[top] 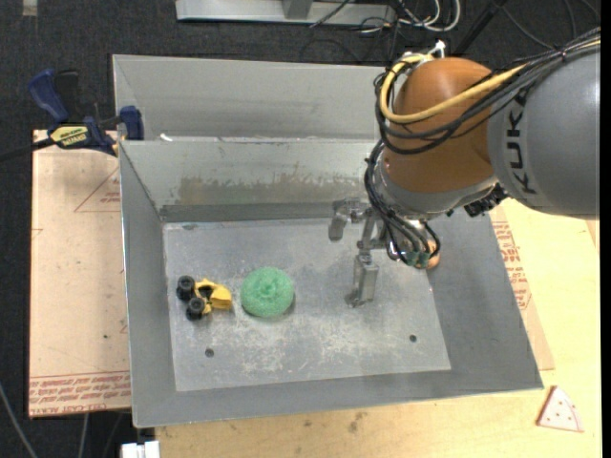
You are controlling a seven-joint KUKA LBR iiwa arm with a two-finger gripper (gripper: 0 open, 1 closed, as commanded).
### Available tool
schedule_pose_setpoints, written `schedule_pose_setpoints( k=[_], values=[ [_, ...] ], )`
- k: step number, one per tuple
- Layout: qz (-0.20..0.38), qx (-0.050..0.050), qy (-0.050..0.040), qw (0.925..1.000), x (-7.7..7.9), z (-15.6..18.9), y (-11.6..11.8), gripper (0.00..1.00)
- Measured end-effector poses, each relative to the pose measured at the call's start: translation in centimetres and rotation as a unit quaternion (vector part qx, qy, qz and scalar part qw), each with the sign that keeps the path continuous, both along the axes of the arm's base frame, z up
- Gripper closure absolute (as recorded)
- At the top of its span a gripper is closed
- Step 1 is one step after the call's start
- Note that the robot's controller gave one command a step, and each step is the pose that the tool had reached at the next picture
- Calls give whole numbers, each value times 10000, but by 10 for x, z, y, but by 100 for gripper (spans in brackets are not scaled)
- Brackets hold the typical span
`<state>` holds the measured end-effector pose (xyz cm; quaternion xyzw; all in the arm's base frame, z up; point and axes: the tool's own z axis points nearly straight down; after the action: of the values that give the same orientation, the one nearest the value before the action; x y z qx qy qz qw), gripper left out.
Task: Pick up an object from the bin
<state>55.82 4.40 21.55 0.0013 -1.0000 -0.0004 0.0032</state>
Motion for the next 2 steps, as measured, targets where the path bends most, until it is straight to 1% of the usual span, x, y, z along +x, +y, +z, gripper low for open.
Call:
schedule_pose_setpoints(
  k=[1, 2],
  values=[
    [-6, 2, -39, 10000, 2, 4, 0, 0],
    [298, -2, -79, 9995, 19, -32, 24, 0]
  ],
)
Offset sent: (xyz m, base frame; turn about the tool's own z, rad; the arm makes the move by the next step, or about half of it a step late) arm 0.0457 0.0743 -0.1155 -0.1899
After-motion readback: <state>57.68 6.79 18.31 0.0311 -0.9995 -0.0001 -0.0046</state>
